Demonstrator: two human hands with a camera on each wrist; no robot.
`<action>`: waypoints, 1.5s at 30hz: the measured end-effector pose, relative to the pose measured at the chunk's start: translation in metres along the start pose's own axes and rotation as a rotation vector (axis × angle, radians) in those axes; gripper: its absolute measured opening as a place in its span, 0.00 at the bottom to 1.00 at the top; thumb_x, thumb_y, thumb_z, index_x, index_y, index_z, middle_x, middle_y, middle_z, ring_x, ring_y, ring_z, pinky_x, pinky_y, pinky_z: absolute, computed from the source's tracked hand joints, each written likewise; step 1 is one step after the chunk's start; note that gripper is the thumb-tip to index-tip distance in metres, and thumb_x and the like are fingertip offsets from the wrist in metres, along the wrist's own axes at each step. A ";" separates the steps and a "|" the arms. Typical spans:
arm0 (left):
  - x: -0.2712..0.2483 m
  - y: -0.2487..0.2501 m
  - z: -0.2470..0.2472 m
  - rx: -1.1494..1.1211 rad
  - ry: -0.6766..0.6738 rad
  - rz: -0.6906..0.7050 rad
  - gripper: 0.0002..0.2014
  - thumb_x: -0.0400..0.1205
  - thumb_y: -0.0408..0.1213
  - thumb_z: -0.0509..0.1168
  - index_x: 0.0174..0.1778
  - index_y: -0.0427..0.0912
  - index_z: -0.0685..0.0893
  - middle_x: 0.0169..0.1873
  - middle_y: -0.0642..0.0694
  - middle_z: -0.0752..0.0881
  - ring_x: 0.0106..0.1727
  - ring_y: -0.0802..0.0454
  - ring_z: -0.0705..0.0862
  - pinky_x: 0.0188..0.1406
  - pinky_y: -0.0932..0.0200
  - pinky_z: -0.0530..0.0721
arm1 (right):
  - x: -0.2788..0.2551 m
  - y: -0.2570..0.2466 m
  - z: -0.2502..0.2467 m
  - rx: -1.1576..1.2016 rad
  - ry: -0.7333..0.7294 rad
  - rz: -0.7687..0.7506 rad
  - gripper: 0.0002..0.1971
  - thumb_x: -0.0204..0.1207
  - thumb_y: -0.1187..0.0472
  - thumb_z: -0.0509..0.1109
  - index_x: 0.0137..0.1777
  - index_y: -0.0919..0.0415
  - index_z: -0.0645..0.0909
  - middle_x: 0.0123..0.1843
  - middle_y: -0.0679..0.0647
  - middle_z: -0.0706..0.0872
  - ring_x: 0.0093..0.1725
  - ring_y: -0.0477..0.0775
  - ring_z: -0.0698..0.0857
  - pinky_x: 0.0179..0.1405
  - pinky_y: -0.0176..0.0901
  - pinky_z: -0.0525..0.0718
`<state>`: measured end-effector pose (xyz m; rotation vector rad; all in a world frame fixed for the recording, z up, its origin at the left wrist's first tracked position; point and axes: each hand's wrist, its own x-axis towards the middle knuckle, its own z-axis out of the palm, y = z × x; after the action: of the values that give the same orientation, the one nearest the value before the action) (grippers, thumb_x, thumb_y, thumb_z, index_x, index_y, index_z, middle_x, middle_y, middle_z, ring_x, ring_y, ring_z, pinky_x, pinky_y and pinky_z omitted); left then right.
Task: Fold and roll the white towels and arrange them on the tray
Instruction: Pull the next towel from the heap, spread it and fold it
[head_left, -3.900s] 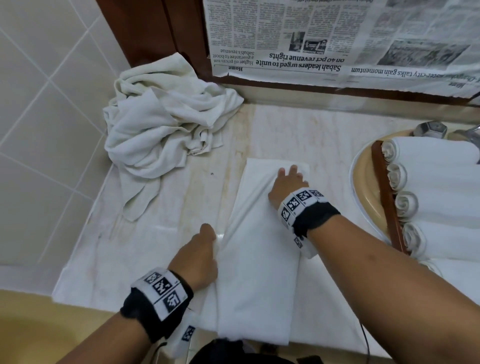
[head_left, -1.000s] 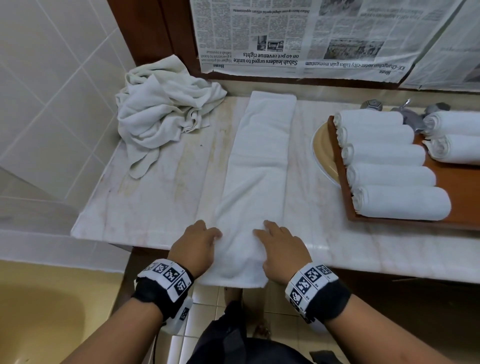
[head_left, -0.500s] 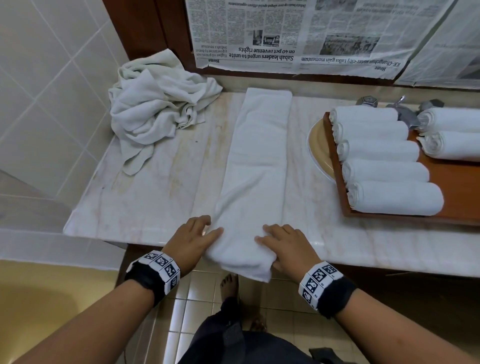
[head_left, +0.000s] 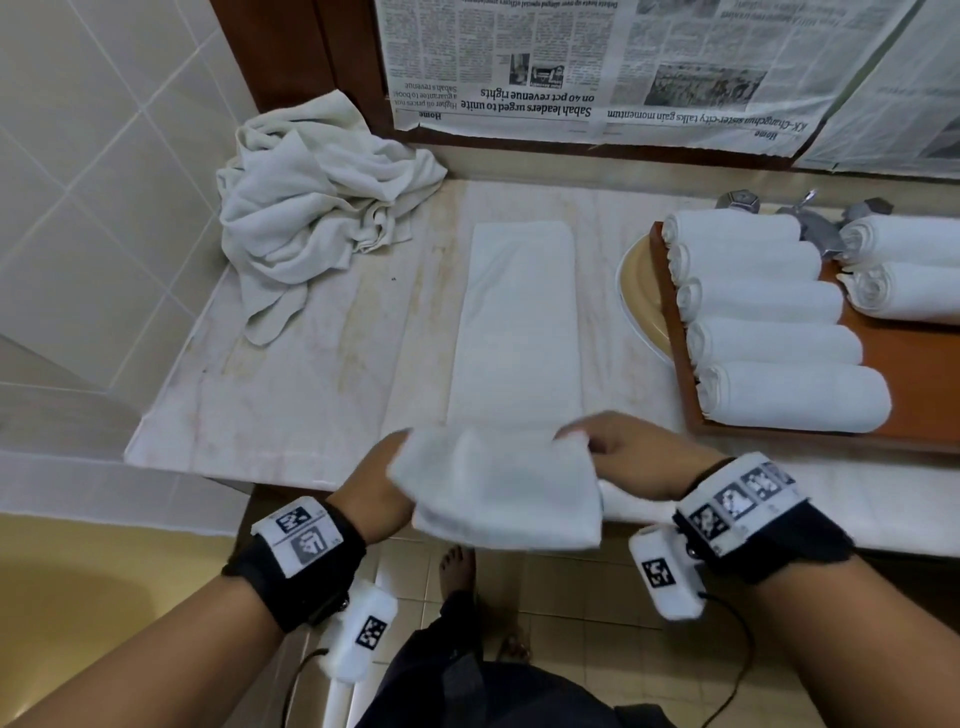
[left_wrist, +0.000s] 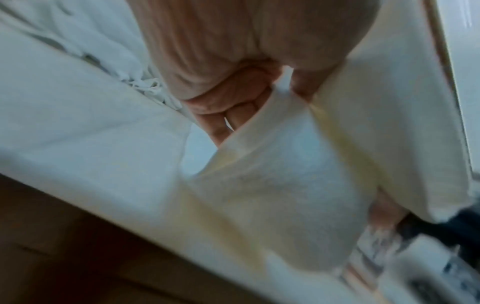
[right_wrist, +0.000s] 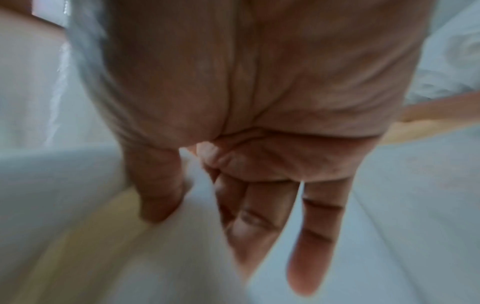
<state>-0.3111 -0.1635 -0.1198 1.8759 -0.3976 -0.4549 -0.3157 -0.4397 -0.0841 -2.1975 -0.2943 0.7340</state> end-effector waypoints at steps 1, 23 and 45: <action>0.004 0.011 0.001 -0.165 0.065 0.013 0.03 0.76 0.50 0.71 0.37 0.63 0.89 0.37 0.66 0.90 0.44 0.75 0.86 0.48 0.70 0.81 | 0.001 -0.001 -0.005 0.153 0.114 0.000 0.12 0.84 0.65 0.67 0.45 0.49 0.87 0.42 0.39 0.91 0.47 0.38 0.88 0.50 0.35 0.84; 0.131 -0.022 -0.004 -0.293 0.107 -0.352 0.25 0.76 0.47 0.75 0.68 0.48 0.78 0.61 0.46 0.88 0.58 0.47 0.89 0.59 0.44 0.87 | 0.082 0.031 -0.027 0.259 0.468 0.364 0.14 0.81 0.59 0.64 0.66 0.56 0.78 0.62 0.52 0.86 0.60 0.55 0.84 0.58 0.48 0.80; 0.225 -0.024 -0.049 -0.249 0.131 -0.312 0.09 0.84 0.34 0.64 0.57 0.51 0.77 0.48 0.39 0.91 0.49 0.37 0.90 0.52 0.41 0.88 | 0.169 0.048 -0.093 0.320 0.619 0.373 0.15 0.82 0.61 0.59 0.66 0.53 0.78 0.60 0.53 0.87 0.56 0.57 0.85 0.61 0.53 0.83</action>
<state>-0.0902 -0.2234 -0.1538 1.7159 0.0412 -0.5589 -0.1260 -0.4560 -0.1404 -2.0647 0.5209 0.2317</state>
